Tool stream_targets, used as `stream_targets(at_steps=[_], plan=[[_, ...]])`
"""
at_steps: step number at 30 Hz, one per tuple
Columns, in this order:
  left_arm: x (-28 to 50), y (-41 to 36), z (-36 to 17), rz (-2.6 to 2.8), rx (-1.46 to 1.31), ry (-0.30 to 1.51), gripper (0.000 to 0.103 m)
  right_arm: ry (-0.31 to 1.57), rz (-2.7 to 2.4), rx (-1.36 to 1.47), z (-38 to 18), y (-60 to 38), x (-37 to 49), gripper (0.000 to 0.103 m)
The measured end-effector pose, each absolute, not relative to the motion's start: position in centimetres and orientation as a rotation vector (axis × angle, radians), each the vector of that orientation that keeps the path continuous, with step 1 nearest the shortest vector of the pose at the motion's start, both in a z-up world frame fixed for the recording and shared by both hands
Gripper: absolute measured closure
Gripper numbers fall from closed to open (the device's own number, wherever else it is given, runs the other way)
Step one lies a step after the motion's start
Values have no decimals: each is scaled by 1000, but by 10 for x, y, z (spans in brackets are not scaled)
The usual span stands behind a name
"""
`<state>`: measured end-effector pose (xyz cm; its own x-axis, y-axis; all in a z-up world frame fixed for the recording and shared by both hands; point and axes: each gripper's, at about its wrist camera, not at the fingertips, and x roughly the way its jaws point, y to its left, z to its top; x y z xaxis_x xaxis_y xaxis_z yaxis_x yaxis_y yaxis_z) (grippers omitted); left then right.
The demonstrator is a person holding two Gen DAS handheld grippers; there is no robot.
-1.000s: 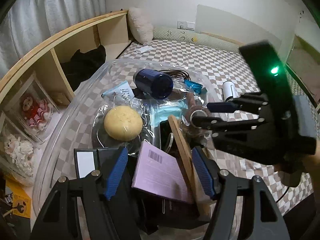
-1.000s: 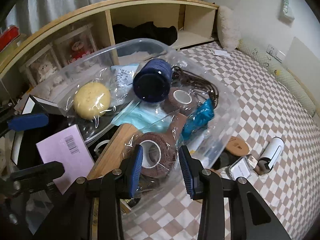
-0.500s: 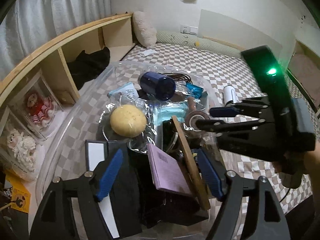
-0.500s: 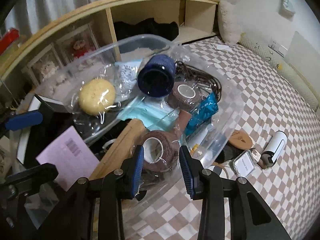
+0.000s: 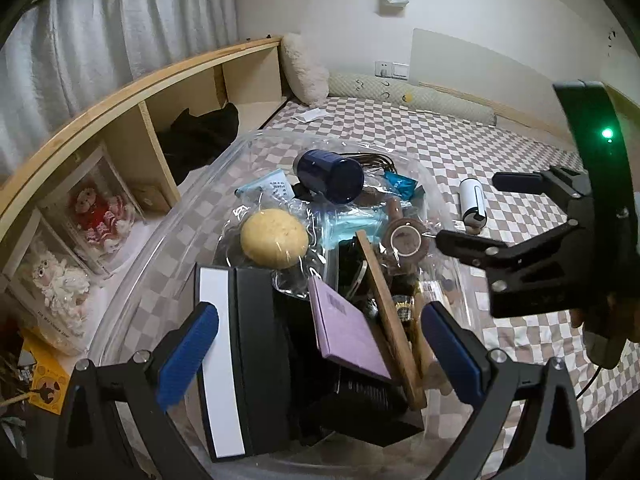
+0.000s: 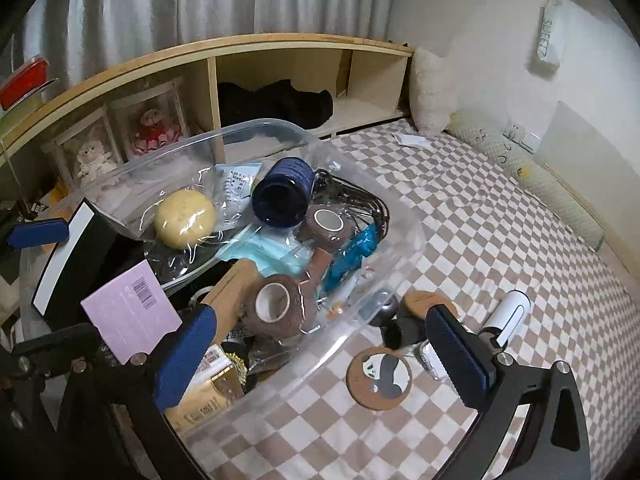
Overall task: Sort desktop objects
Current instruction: 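Open the left tool to release the booklet into the box and withdraw both tools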
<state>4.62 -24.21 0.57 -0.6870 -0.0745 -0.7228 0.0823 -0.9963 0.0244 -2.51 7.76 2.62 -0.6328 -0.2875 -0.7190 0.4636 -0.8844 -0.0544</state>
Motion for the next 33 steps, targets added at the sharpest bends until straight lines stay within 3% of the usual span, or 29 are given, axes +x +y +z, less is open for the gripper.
stream_targets(at_steps=[8, 14, 22, 33], plan=[[64, -246, 14, -2829, 1140, 134, 1, 373, -2485, 948, 42, 96, 7, 0], [85, -238, 25, -2843, 1051, 107, 1, 279, -2496, 859, 64, 116, 37, 0], [106, -228, 30, -2857, 981, 73, 1, 360, -2548, 763, 79, 147, 78, 0], [121, -214, 33, -2903, 957, 105, 1, 257, -2609, 740, 88, 205, 116, 0]])
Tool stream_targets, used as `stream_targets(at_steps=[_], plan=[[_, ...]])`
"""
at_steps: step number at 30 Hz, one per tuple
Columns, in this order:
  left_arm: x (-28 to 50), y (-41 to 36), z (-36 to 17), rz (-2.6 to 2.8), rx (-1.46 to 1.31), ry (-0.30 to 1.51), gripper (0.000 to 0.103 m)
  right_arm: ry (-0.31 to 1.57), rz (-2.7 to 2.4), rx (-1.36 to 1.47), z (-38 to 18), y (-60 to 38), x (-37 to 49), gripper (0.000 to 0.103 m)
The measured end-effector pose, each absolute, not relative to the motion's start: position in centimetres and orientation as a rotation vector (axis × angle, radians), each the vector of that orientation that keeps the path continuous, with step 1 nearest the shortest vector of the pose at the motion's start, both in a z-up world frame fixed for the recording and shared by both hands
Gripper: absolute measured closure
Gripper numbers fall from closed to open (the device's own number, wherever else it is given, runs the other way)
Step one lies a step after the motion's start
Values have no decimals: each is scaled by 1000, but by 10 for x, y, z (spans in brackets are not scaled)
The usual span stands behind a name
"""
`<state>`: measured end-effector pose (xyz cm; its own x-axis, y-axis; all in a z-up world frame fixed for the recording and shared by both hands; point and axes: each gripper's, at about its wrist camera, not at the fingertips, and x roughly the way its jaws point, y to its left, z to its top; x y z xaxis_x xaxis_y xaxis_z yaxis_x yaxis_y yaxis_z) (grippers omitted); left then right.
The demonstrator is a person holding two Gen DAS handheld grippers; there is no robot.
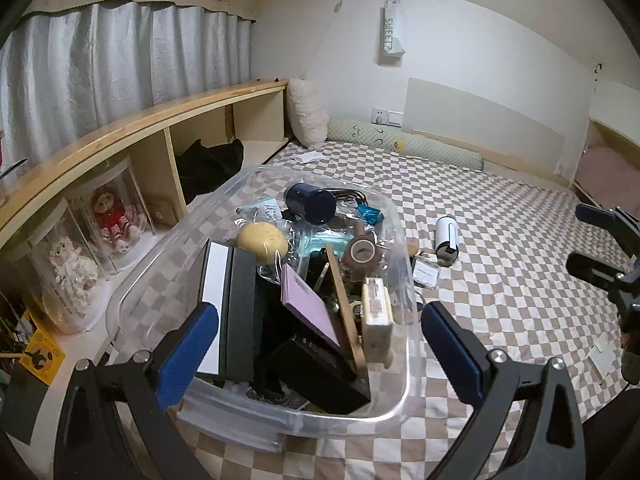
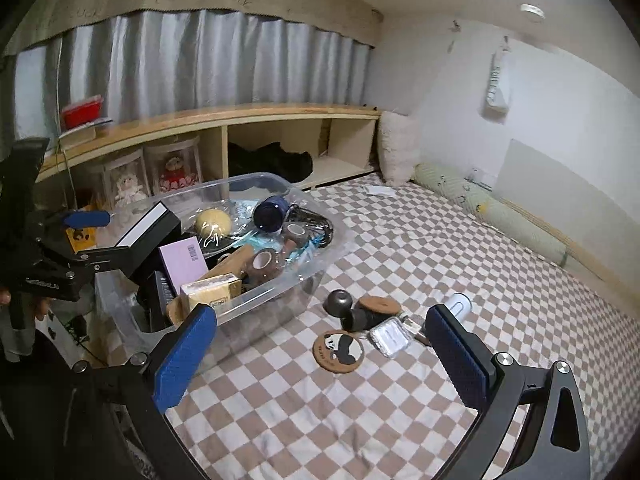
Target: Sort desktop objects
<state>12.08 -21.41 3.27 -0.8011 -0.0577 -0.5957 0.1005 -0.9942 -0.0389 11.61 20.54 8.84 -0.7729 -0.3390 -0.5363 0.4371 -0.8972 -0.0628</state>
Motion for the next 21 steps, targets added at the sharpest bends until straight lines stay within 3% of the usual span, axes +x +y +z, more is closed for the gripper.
stream_targets(at_steps=[21], plan=[[142, -189, 36, -2938, 923, 23, 1, 164, -2626, 710, 75, 230, 142, 0]])
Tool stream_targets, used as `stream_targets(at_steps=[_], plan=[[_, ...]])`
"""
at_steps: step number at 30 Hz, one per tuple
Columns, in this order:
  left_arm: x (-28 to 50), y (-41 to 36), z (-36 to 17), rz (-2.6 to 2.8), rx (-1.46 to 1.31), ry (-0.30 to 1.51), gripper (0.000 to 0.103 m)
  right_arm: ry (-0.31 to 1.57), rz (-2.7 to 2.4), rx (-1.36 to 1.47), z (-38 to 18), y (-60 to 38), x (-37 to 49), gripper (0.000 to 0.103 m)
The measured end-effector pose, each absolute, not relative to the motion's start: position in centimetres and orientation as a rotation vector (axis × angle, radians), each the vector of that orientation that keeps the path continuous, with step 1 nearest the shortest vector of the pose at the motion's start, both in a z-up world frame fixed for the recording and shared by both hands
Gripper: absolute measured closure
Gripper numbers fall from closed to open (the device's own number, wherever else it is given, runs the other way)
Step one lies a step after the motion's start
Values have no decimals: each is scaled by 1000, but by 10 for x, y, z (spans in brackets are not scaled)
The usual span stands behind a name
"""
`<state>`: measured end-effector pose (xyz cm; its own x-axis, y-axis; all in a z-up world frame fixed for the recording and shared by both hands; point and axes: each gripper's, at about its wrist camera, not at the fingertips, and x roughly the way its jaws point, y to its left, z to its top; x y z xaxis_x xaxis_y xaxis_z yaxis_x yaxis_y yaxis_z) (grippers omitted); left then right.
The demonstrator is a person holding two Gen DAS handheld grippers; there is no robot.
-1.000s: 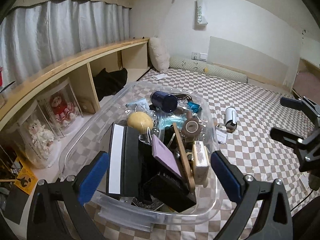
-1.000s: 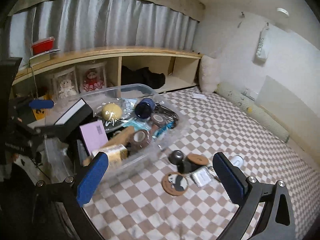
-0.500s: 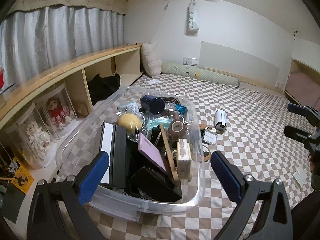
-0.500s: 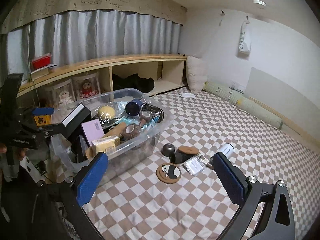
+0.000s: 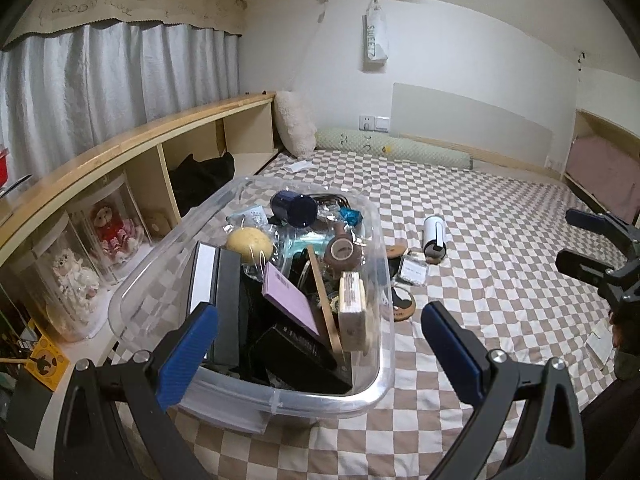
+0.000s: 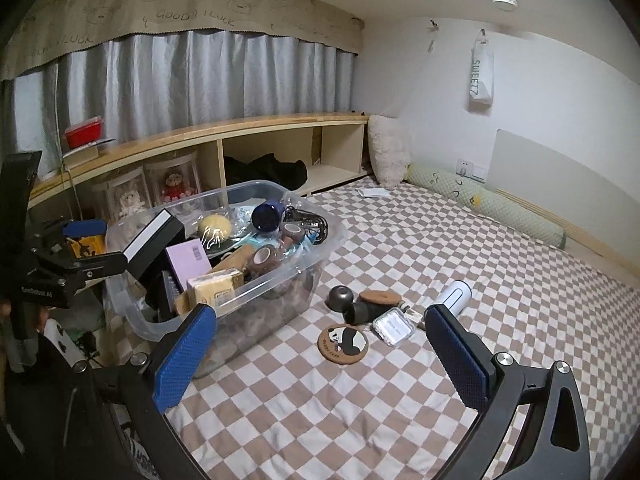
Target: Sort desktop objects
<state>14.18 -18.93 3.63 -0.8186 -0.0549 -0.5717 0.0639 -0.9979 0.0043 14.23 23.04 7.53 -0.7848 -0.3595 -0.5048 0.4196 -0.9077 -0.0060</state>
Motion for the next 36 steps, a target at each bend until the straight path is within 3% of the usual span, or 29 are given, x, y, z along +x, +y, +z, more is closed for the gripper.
stream_targets(at_steps=[36], plan=[[142, -189, 32, -2914, 880, -20, 1, 122, -2614, 783, 66, 240, 139, 0]])
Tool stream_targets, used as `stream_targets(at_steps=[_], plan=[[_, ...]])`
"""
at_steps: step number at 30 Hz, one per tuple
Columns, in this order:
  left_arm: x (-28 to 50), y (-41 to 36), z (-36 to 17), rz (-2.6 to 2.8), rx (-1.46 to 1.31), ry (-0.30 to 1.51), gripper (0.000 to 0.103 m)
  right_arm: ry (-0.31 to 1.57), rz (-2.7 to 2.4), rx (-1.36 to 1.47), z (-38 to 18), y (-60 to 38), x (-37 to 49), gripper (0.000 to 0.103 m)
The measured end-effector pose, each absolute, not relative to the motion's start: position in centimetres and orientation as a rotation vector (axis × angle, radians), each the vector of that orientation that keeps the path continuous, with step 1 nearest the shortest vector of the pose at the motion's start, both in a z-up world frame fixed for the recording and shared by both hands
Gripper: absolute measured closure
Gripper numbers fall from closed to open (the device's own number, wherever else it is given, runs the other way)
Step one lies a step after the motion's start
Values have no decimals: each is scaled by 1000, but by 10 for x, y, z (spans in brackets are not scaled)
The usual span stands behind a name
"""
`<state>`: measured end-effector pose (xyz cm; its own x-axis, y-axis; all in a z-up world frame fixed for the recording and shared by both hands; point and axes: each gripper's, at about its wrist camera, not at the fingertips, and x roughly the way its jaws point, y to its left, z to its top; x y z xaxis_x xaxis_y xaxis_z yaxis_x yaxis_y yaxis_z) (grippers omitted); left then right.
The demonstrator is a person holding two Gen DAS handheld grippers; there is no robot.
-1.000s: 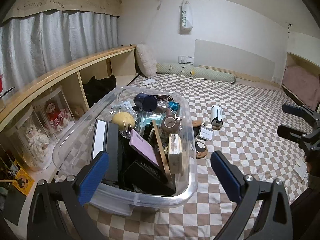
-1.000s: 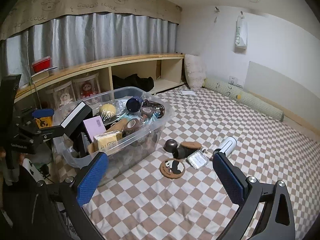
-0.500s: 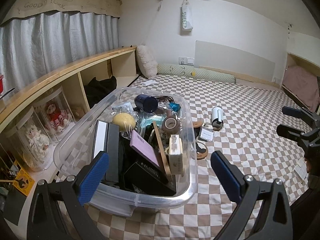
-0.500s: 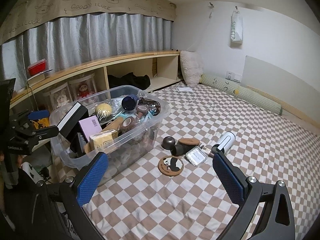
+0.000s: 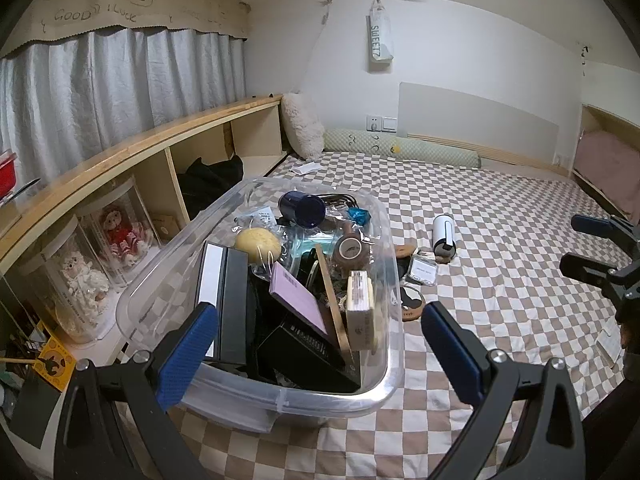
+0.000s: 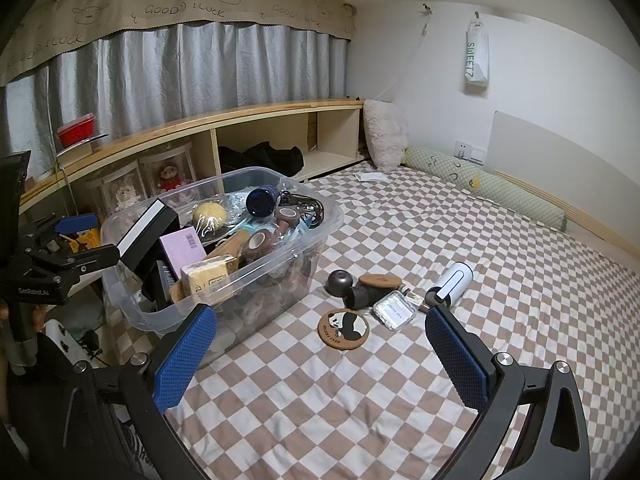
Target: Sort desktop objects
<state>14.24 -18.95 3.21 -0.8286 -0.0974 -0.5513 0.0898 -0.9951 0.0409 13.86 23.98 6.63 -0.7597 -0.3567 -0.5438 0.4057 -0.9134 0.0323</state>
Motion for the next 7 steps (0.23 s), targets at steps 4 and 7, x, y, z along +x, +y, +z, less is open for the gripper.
stream_targets(at_steps=[4, 7], plan=[[145, -189, 34, -2908, 866, -25, 1, 119, -2615, 785, 66, 240, 139, 0], [144, -189, 33, -2902, 877, -26, 1, 113, -2613, 785, 67, 241, 139, 0]])
